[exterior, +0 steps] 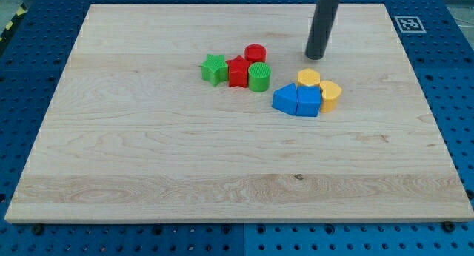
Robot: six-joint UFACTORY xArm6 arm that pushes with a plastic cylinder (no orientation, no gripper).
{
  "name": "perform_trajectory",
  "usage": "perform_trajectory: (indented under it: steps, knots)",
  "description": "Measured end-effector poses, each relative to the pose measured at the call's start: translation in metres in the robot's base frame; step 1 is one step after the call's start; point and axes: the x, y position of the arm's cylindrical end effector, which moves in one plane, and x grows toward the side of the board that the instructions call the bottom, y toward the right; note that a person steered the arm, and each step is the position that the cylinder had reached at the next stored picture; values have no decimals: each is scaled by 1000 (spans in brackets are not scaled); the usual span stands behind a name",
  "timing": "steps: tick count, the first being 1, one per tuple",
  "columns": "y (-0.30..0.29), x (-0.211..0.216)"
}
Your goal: Push the green circle to the left of the blue triangle
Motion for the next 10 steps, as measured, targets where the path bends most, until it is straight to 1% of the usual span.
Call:
perform_trajectory:
  steps: [2, 3, 5, 8, 10]
  knots:
    - [-55, 0]
    - [-74, 12]
    - [-76, 15]
    - [-94, 51]
    - [-101, 66]
